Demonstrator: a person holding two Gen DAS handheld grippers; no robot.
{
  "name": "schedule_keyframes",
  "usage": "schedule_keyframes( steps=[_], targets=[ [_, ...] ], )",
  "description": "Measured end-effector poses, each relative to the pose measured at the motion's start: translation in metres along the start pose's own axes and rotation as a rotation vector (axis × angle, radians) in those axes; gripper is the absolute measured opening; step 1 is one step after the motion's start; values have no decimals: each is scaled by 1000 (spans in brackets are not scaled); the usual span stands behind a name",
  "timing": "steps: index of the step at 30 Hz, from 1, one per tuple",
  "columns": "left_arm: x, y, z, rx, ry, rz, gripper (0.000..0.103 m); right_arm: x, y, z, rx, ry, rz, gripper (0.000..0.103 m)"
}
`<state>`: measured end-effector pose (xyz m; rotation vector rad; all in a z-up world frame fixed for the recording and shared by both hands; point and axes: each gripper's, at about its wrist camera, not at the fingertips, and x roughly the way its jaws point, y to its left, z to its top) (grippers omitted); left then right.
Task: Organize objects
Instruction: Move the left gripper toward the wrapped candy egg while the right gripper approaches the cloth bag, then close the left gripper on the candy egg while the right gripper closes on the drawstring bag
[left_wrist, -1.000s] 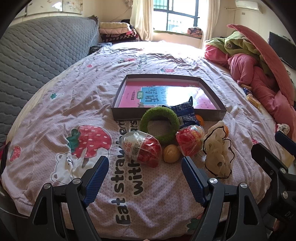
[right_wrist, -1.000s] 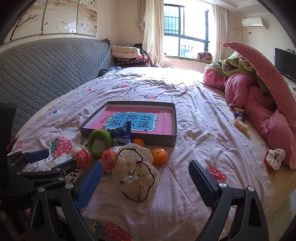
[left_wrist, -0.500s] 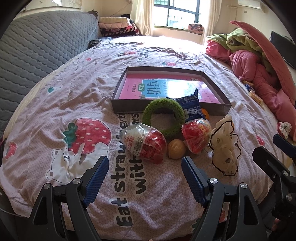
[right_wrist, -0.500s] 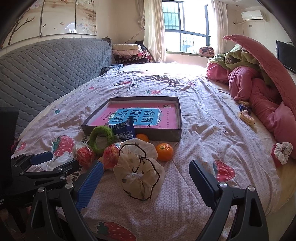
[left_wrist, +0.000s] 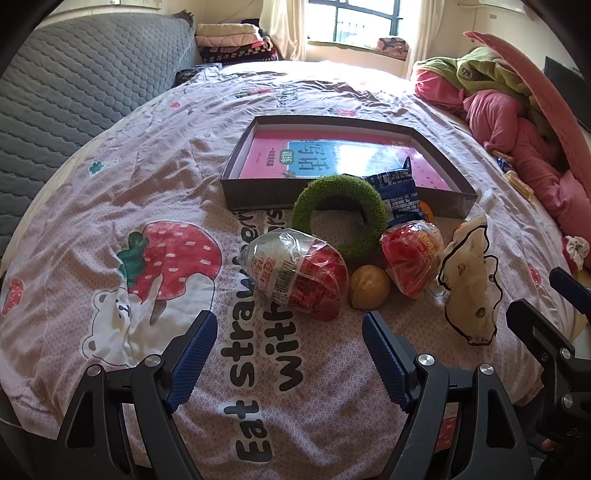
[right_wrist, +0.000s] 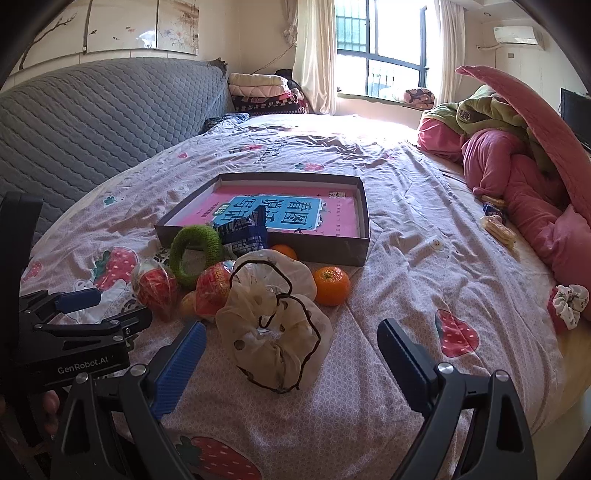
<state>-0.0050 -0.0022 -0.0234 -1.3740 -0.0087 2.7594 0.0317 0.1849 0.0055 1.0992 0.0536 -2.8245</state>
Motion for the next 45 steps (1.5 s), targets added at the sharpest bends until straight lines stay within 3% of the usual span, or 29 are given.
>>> schedule_keyframes(
  steps=[15, 29, 41, 43, 45],
  targets=[
    [23, 7, 6, -14, -10, -36, 82, 26, 6, -10, -22, 41, -6, 93],
    [51, 16, 17, -39, 3, -71, 82, 45, 7, -11, -23, 60, -24, 80],
    [67, 13, 19, -27, 19, -87, 81, 58, 17, -13, -60, 67, -35, 49],
    [68, 13, 19, -28, 22, -90, 81, 58, 16, -13, -59, 61, -35, 39],
    [67, 14, 18, -33, 18, -95, 77, 58, 16, -13, -59, 59, -30, 35]
  ],
)
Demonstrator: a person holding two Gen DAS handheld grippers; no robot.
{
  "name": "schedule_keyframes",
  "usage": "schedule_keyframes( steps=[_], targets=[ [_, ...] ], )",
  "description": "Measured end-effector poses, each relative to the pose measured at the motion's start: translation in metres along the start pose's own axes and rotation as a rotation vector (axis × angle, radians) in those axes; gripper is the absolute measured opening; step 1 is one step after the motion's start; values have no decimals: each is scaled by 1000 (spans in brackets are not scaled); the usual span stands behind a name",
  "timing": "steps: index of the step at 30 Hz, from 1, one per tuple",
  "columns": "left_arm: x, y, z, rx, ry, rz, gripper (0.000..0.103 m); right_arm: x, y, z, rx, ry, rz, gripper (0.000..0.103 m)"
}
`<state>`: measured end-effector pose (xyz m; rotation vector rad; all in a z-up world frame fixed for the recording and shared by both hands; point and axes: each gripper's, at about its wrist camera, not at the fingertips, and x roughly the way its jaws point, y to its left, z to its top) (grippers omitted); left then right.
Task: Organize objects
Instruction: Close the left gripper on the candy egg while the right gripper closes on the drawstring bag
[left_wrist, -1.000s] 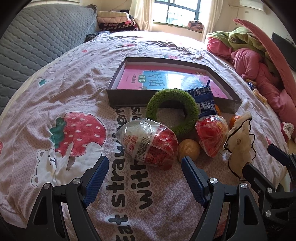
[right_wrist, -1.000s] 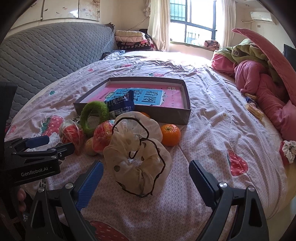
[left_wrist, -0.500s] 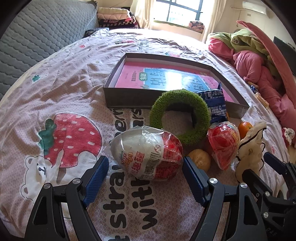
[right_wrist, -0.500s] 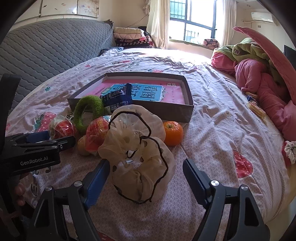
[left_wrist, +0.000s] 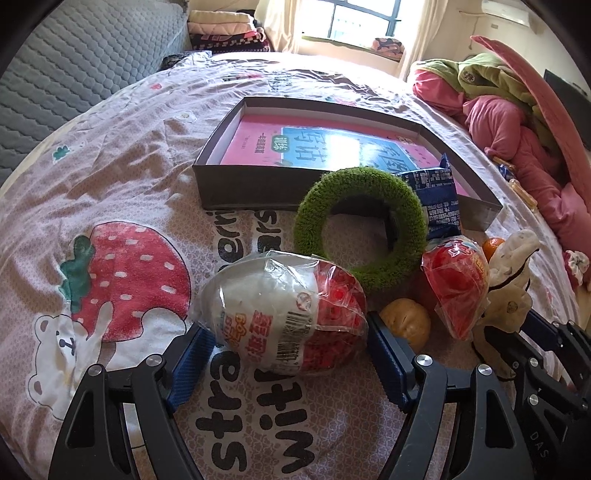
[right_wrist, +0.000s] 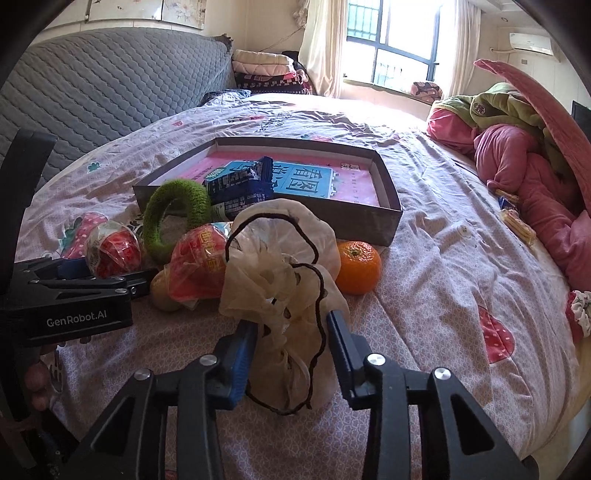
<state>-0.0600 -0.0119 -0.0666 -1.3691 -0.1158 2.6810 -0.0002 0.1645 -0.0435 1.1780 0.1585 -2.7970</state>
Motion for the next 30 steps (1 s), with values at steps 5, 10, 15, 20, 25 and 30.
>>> schedule_keyframes(
  steps=[5, 10, 15, 20, 25, 30],
  targets=[
    [-2, 0, -2, 7, 6, 2, 69, 0, 1, 0, -11, -3, 6, 27],
    [-6, 1, -4, -6, -3, 10, 62, 0, 1, 0, -7, -4, 7, 26],
    [-13, 2, -5, -11, -31, 3, 61, -1, 0, 0, -5, -7, 4, 26],
    [-24, -2, -4, 2, -62, -4, 61, -5, -1, 1, -5, -18, 11, 21],
    [-33, -7, -4, 13, -74, -15, 61, -10, -5, 2, 13, -36, 24, 18],
    [-40, -11, -3, 25, -88, -17, 61, -15, -10, 4, 38, -53, 47, 14]
  ],
)
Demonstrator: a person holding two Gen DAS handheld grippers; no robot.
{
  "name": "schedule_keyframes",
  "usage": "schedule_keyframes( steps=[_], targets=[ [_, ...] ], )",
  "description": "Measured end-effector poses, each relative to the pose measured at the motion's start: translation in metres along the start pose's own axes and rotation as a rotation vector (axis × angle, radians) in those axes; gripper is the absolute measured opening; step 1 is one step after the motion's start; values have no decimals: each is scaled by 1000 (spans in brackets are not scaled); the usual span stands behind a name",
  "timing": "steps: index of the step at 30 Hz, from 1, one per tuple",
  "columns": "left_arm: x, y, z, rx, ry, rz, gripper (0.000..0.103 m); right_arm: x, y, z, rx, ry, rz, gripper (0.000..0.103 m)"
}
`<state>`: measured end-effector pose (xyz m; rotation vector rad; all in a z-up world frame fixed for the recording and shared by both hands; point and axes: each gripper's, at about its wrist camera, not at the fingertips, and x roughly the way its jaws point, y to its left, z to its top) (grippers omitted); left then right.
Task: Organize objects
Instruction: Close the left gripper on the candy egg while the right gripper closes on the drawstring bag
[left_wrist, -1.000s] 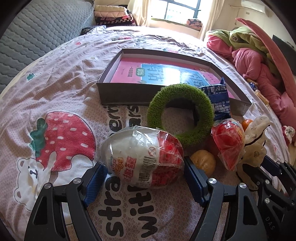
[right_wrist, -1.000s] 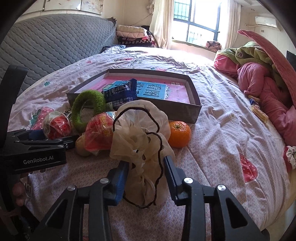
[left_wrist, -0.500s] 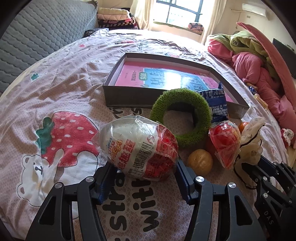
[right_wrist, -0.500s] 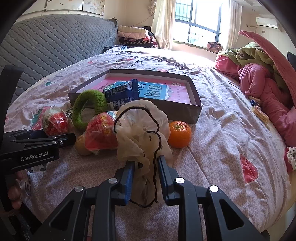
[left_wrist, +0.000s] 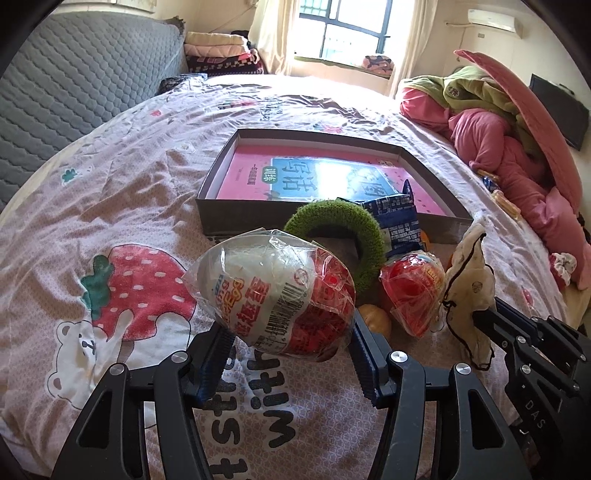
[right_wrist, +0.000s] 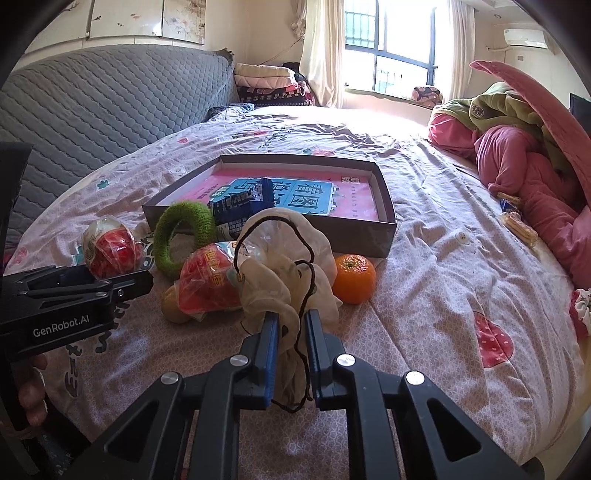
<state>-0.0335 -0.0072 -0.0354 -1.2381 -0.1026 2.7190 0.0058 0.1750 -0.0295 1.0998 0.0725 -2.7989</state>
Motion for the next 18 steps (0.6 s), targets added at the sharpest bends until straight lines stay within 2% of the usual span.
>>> schedule_keyframes(
  steps=[12, 15, 18],
  targets=[
    [-15, -4, 2, 14, -33, 7, 61, -16, -3, 8, 12, -59, 11, 13],
    [-17, -6, 3, 18, -39, 9, 61, -19, -4, 11, 14, -73, 10, 8],
    [-16, -7, 2, 21, -32, 4, 61, -19, -4, 13, 9, -76, 12, 8]
  ],
)
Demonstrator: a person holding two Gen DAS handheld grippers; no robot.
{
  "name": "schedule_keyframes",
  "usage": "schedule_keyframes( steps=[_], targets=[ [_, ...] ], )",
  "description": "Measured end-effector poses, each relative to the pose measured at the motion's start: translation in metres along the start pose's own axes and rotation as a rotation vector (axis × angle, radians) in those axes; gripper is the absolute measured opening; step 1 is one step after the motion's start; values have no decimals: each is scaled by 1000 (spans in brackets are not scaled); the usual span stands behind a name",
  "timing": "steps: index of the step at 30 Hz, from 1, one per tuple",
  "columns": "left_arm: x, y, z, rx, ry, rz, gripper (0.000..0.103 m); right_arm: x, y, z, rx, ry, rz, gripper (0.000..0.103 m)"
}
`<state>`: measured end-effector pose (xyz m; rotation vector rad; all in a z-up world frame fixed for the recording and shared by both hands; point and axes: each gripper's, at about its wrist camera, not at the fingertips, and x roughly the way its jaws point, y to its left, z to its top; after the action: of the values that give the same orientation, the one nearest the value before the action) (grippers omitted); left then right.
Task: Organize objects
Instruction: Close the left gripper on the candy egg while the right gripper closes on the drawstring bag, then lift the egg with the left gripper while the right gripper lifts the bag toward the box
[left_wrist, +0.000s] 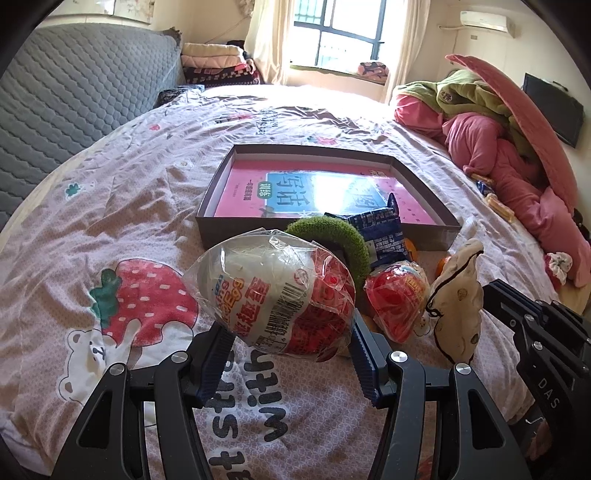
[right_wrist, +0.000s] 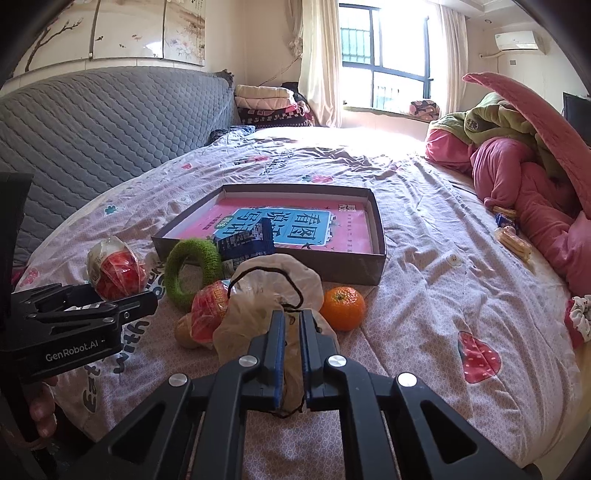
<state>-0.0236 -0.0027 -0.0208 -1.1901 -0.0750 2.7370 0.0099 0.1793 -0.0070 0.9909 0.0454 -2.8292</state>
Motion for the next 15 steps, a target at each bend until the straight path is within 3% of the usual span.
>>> schedule_keyframes(
  steps=[15],
  targets=[
    [4, -1, -1, -1, 11, -8, 61, 12, 1, 1, 24, 18, 97, 0]
  ],
)
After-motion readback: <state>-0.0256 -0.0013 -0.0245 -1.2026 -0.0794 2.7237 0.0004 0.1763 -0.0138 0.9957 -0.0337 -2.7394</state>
